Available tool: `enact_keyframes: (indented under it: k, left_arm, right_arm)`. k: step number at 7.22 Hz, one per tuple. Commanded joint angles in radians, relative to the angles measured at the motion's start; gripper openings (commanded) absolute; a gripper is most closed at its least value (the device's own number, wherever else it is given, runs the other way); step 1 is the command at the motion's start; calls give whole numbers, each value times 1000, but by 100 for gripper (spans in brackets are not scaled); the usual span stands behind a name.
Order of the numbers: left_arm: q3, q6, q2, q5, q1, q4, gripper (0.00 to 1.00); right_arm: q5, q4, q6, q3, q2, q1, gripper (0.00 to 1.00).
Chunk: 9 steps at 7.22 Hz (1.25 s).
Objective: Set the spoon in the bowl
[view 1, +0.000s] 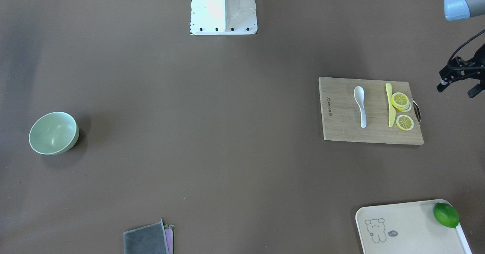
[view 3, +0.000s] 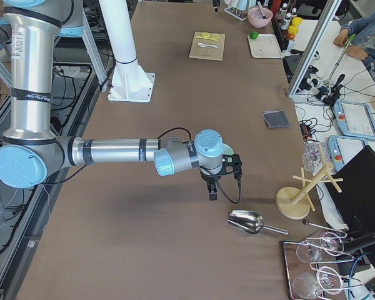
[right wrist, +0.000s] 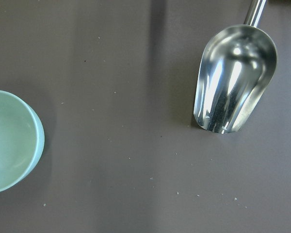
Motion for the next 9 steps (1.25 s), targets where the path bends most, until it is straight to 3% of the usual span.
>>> enact_keyframes:
  k: [1,4,5,6,9]
  left_arm:
    - [5,-83,-35,1,87,-2,89]
    - [46,-143,-99,5,156,-1,89]
    - [51,-147,-114,40,183,-1,89]
    - [54,-159,-119,45,200,-2,90]
    - [97,-200,-176,47,237,-2,90]
  right_arm:
    - [-6,5,81,-7,45,-63,100]
    - [-9,5,94,-84,146,-139,100]
    - [-14,6,175,-96,184,-191,100]
    - [-63,6,215,-107,209,-247,100]
    - [-85,190,273,-289,266,-313,97]
